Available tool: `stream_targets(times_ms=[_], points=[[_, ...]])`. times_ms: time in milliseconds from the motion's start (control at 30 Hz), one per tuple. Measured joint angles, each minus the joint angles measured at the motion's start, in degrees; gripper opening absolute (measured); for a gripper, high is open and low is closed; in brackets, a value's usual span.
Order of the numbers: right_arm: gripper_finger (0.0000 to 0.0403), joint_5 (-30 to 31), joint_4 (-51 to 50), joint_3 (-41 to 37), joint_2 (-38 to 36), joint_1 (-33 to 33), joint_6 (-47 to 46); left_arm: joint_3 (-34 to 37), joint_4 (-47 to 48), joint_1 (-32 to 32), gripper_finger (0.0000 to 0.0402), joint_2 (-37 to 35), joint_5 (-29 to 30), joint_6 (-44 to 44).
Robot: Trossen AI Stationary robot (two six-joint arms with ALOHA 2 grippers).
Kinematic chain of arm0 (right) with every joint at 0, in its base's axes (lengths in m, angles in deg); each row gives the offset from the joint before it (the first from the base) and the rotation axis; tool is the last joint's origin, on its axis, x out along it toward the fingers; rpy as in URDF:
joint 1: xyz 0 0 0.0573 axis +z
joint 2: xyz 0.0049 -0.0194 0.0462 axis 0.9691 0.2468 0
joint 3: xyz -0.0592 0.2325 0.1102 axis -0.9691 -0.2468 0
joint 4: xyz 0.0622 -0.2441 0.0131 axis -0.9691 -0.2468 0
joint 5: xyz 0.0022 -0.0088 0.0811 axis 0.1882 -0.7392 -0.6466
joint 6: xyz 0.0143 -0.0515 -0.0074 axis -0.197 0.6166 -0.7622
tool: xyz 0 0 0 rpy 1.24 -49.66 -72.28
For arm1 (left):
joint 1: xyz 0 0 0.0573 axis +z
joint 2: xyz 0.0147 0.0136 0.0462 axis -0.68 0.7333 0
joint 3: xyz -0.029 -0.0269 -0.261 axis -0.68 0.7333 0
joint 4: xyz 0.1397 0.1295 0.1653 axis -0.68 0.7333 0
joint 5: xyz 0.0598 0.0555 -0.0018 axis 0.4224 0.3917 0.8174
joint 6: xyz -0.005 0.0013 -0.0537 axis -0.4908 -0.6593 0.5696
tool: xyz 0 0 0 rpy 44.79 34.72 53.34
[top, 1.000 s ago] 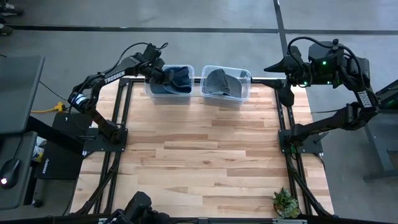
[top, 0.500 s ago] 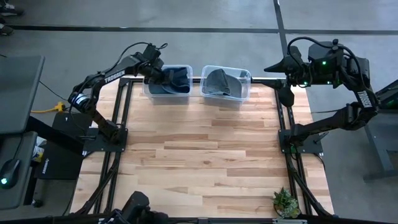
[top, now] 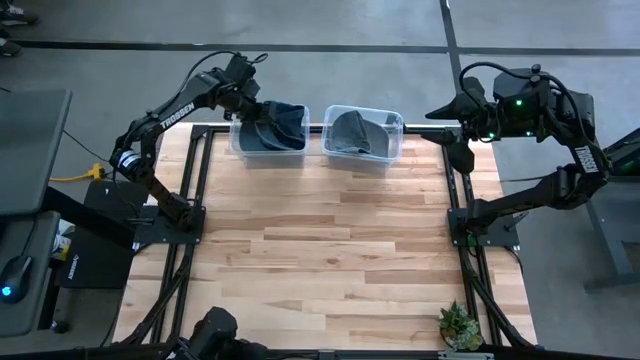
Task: Pick and place caps into container
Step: Put the blue cap into the left transparent container
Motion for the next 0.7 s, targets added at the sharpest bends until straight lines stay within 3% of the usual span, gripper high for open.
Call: stream_targets(times_ms=[200,467,600,700], points=[[0.0220,-1.7,0.0,0.0,0.0,0.0,0.0,-0.3,1.1,-0.4,0.0123,0.0,0.9,-1.3],[0.0220,-2.5,-1.4,0.0,0.0,0.0,-1.1,-2.0,2.3,-0.3,0.0215,-1.5,8.4,-2.0],[0.0220,-2.5,-1.6,0.0,0.0,0.0,-1.1,-6.2,6.2,-0.4,0.0223,-1.7,13.3,-3.3],[0.0220,-2.5,-1.6,0.0,0.0,0.0,-1.1,-9.0,7.9,-0.5,0.0205,-1.7,15.2,-5.2]])
